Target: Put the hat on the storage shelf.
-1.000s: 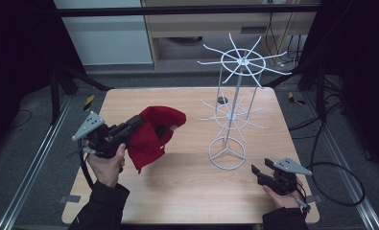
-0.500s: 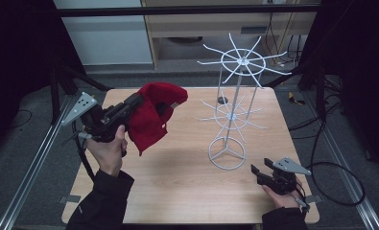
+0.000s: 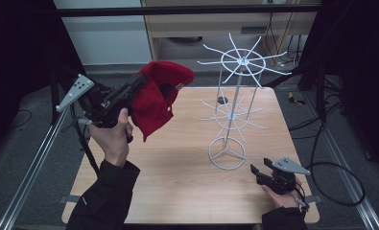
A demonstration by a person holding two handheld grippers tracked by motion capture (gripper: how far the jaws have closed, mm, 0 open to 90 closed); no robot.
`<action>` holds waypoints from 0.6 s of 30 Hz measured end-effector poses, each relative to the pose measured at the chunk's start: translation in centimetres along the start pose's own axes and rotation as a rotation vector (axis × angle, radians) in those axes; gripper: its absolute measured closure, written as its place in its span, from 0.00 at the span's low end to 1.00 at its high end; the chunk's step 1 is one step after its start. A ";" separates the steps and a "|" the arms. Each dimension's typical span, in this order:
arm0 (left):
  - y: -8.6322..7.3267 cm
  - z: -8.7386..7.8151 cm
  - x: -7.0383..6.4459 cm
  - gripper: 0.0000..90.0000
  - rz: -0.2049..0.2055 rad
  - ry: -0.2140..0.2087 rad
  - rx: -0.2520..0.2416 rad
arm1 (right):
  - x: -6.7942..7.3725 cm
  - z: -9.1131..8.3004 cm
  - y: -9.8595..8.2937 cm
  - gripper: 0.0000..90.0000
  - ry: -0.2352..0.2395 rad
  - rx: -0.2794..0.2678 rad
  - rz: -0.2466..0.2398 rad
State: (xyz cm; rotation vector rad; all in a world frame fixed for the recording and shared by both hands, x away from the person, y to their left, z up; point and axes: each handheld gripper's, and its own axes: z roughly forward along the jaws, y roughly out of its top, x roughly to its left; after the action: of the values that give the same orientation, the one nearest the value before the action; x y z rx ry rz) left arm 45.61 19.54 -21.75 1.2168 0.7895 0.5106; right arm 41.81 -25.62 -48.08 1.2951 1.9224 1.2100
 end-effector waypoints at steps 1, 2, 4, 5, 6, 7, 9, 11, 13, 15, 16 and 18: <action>0.6 0.3 -0.3 0.93 0.000 -0.002 -0.020 | 0.0 0.0 0.0 0.44 0.001 0.000 0.002; 0.6 0.3 -0.3 0.93 0.000 -0.002 -0.020 | 0.0 0.0 0.0 0.44 0.001 0.000 0.002; 1.2 0.5 -0.5 0.93 -0.001 -0.006 -0.037 | 0.0 0.1 0.0 0.44 -0.001 -0.002 -0.006; 1.8 0.9 -0.8 0.93 0.000 -0.007 -0.050 | 0.1 0.1 0.0 0.44 -0.001 -0.001 -0.004; 2.1 1.0 -1.0 0.93 0.003 -0.007 -0.057 | 0.0 0.1 0.0 0.44 -0.001 -0.002 -0.008; 2.3 1.2 -1.2 0.93 0.007 -0.007 -0.063 | 0.1 0.1 0.0 0.44 0.000 -0.002 -0.005; 2.8 1.4 -1.5 0.93 0.009 -0.008 -0.078 | 0.0 0.1 0.0 0.44 0.000 -0.004 -0.006; 3.1 1.7 -1.7 0.93 0.007 -0.009 -0.091 | 0.0 0.1 0.0 0.44 0.001 -0.004 -0.005; 3.4 2.1 -1.8 0.93 0.008 -0.008 -0.097 | 0.0 0.1 0.0 0.44 0.003 -0.006 -0.001; 3.6 2.5 -2.0 0.93 0.012 -0.005 -0.100 | 0.0 0.1 0.0 0.44 0.003 -0.004 -0.001; 3.6 2.5 -2.0 0.93 0.012 -0.005 -0.100 | 0.0 0.1 0.0 0.44 0.003 -0.004 -0.001; 3.8 2.8 -2.1 0.93 0.011 -0.004 -0.104 | 0.0 0.1 0.0 0.44 0.004 -0.005 -0.002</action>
State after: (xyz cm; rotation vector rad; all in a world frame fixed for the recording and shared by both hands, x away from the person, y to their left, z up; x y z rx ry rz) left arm 46.65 17.37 -17.18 1.1262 0.7443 0.5521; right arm 41.92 -25.58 -48.14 1.2891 1.9225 1.2166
